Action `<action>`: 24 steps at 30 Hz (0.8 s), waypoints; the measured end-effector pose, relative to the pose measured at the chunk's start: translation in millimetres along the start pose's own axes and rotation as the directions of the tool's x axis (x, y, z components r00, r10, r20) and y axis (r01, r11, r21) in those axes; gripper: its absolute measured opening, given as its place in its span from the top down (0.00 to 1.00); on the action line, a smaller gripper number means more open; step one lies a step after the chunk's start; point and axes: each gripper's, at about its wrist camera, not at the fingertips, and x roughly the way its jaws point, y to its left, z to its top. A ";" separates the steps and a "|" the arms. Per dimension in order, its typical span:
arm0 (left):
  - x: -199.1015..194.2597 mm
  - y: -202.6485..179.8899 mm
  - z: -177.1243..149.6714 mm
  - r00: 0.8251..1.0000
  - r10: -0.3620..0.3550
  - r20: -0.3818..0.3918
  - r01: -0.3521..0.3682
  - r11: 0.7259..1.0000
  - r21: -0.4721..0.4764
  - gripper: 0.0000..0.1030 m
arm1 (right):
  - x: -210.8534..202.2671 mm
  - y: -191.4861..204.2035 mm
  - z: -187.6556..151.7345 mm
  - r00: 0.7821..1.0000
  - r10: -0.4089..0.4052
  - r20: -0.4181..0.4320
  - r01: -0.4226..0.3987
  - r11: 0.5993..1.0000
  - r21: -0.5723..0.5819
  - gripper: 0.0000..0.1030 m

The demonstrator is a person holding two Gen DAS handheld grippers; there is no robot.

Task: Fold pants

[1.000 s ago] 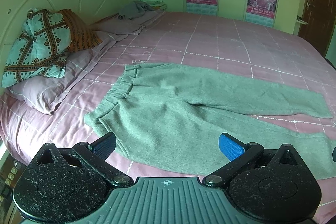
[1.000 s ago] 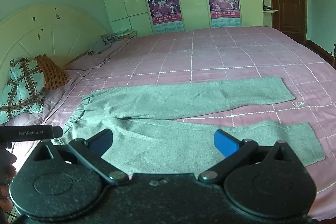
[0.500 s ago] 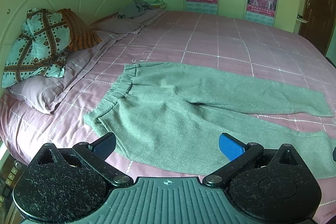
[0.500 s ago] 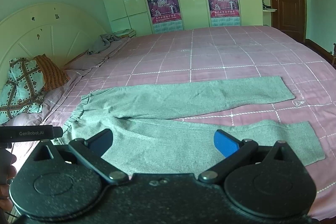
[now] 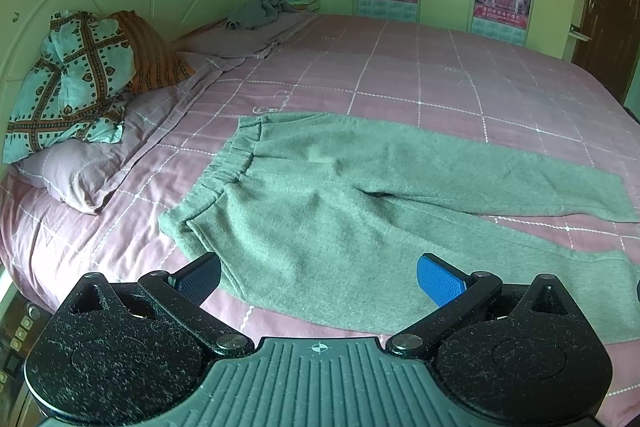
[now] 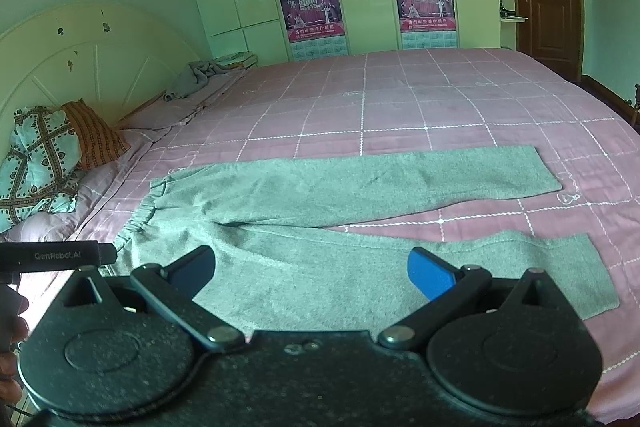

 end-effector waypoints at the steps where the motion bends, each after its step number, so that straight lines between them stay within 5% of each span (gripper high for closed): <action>1: 0.8 -0.3 0.2 1.000 -0.002 -0.005 0.002 1.000 -0.002 0.00 | 0.0 -0.7 -0.4 1.000 0.000 0.000 0.000 1.000 0.000 0.00; 13: 7.1 -2.8 2.6 1.000 -0.009 -0.015 0.009 1.000 -0.007 0.00 | 9.8 1.9 3.9 0.997 -0.036 0.071 0.042 0.995 -0.088 0.00; 24: 15.0 -4.8 4.4 1.000 0.000 -0.011 0.000 1.000 -0.002 0.00 | 16.3 2.4 5.4 0.999 -0.035 0.036 0.037 0.997 -0.066 0.00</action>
